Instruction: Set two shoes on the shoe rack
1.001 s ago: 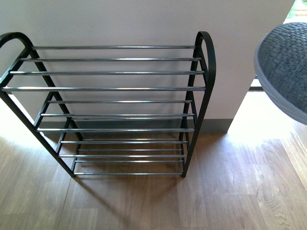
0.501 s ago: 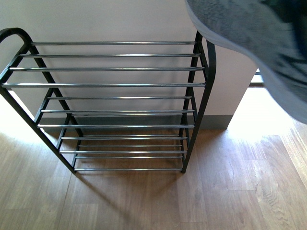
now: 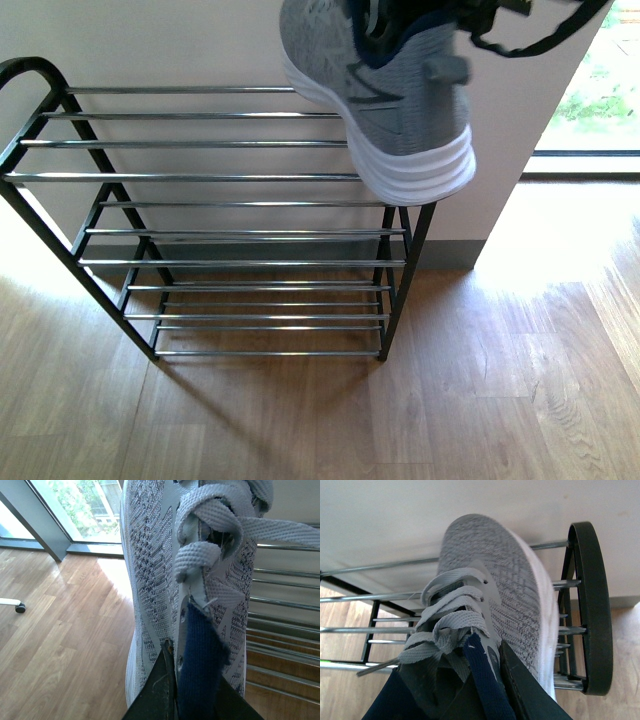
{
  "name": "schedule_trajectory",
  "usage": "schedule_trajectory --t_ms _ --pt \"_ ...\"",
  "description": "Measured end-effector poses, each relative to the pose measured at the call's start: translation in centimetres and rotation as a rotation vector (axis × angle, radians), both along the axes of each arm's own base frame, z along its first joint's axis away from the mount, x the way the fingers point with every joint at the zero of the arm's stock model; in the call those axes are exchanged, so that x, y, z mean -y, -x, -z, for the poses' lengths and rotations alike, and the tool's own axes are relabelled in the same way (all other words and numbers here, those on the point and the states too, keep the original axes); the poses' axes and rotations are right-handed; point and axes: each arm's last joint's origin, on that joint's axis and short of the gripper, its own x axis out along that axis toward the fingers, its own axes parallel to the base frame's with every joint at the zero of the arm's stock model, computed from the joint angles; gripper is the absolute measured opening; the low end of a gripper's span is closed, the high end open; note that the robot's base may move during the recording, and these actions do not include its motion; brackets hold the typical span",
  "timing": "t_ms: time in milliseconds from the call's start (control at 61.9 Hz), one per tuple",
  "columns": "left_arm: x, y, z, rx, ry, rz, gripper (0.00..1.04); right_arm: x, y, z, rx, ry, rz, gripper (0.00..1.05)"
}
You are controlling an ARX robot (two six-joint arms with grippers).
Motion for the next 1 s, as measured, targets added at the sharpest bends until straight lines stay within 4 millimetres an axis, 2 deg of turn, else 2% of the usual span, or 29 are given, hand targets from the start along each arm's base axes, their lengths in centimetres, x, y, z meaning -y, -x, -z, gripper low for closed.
schedule_trajectory --t_ms 178,291,404,533,824,1001 --pt "0.0 0.0 0.0 0.0 0.0 0.0 0.02 -0.5 -3.0 2.6 -0.056 -0.032 0.128 0.01" --pt "0.0 0.0 0.0 0.0 0.0 0.0 0.02 0.0 -4.7 4.3 -0.047 -0.015 0.171 0.01" --pt "0.0 0.0 0.0 0.0 0.0 0.0 0.02 1.8 -6.3 5.7 -0.057 0.016 0.208 0.01" --pt "0.0 0.0 0.0 0.0 0.0 0.0 0.02 4.3 -8.1 5.6 -0.03 0.027 0.227 0.01" --pt "0.0 0.0 0.0 0.0 0.0 0.0 0.02 5.6 -8.6 5.5 -0.037 0.061 0.22 0.01" --pt "0.0 0.0 0.0 0.001 0.0 0.0 0.02 5.9 -8.2 5.2 -0.073 0.017 0.259 0.01"
